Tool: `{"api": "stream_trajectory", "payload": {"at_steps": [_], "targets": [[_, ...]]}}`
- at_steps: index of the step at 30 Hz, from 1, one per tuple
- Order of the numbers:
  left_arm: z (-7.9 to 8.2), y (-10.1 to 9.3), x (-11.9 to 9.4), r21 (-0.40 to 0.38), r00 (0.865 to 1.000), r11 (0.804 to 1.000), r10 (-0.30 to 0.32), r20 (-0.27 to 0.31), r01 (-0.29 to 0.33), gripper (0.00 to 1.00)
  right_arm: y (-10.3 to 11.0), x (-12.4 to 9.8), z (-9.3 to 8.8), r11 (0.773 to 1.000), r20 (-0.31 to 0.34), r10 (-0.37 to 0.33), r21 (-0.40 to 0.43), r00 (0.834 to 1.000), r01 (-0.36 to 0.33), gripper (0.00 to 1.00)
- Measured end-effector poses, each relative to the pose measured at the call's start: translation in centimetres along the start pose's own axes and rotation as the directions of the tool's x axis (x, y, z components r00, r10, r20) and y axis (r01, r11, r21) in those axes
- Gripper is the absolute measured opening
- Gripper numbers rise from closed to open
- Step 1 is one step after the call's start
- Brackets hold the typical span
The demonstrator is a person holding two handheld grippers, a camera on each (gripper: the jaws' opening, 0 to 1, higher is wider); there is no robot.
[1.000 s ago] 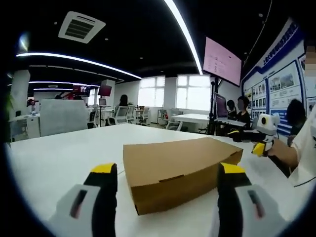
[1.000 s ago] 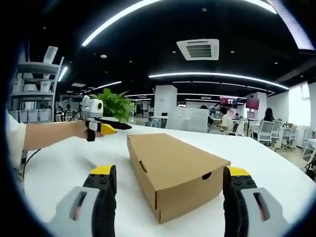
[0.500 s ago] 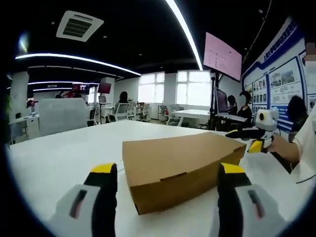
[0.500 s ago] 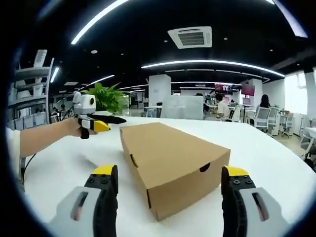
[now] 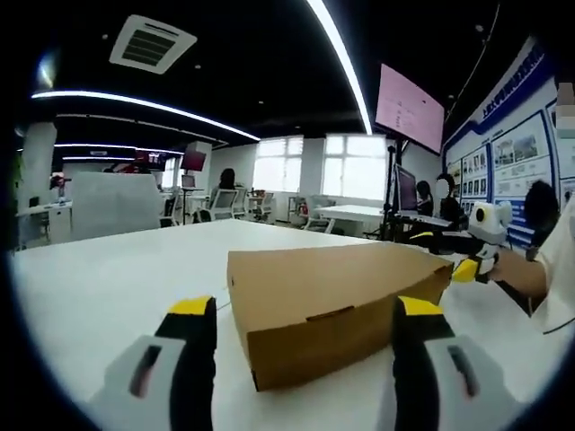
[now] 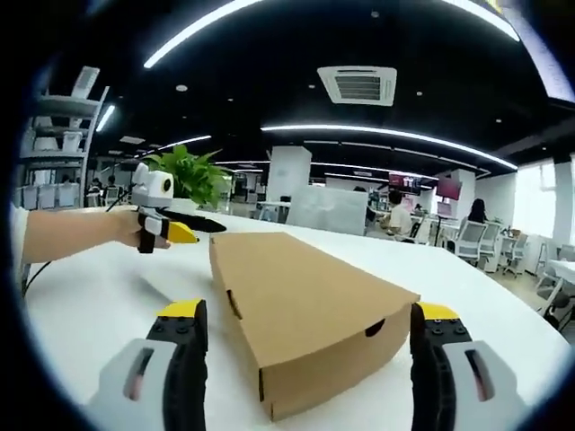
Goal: Operate the shoe box by opening the lid, removing the specified soft item, and placing it in the target area until the item is outside and the box remains undamaged.
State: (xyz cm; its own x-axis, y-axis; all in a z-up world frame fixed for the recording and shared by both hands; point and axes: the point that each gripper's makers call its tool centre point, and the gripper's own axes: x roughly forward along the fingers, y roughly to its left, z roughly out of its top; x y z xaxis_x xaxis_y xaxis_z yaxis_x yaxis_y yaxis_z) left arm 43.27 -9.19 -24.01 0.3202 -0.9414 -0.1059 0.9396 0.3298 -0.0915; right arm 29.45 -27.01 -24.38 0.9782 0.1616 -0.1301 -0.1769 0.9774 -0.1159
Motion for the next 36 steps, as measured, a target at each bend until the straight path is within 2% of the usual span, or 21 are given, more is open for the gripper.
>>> {"api": "stream_trajectory", "payload": {"at_steps": [5,11,12,16,20,24,28,32,33,34,36], "targets": [[0.4,0.6,0.2,-0.038,0.999,0.999,-0.008,0.037,0.010,0.83,0.3,0.7,-0.4,1.000,-0.020,0.019,0.012,1.000,-0.019,0.97],[-0.5,0.4,0.2,-0.020,1.000,1.000,-0.016,0.013,0.016,0.83,0.2,1.2,-1.3,0.998,-0.057,0.023,0.059,0.998,-0.019,0.97],[-0.6,0.4,0.2,-0.020,1.000,1.000,-0.014,0.010,0.014,0.83,0.2,1.3,-1.3,0.998,-0.047,0.025,0.052,0.999,-0.023,0.97],[-1.2,1.0,0.2,-0.011,1.000,1.000,0.000,-0.001,0.000,0.82,-0.2,1.4,-1.3,0.999,-0.039,-0.002,0.034,0.999,0.003,0.97],[-1.4,1.2,0.5,0.004,1.000,1.000,0.002,0.007,-0.002,0.80,-0.9,1.6,-1.6,0.997,-0.051,-0.032,0.073,0.998,0.036,0.95],[-1.7,1.0,1.1,0.005,1.000,1.000,-0.020,0.004,0.020,0.80,0.0,2.1,-2.0,0.997,-0.062,-0.016,0.073,0.998,0.020,0.96],[-1.4,0.4,1.5,-0.016,0.997,0.998,-0.060,0.039,0.061,0.80,-0.3,2.2,-2.0,0.997,-0.068,-0.040,0.056,0.997,0.044,0.96],[-1.8,-0.1,2.0,-0.004,0.996,0.996,-0.086,0.027,0.087,0.70,-0.3,2.2,-2.0,0.998,-0.074,-0.041,0.054,0.996,0.045,0.97],[-1.8,0.3,2.2,0.031,0.998,0.998,-0.061,0.027,0.060,0.71,-0.2,2.2,-2.1,0.997,-0.075,-0.041,0.055,0.996,0.046,0.97],[-1.8,0.0,2.2,0.006,0.997,0.997,-0.076,0.027,0.076,0.70,-0.2,2.2,-2.1,0.997,-0.074,-0.043,0.056,0.996,0.047,0.97],[-1.9,0.1,2.2,0.005,0.996,0.997,-0.080,0.024,0.080,0.70,-0.2,2.2,-2.1,0.997,-0.072,-0.044,0.054,0.996,0.048,0.97]]}}
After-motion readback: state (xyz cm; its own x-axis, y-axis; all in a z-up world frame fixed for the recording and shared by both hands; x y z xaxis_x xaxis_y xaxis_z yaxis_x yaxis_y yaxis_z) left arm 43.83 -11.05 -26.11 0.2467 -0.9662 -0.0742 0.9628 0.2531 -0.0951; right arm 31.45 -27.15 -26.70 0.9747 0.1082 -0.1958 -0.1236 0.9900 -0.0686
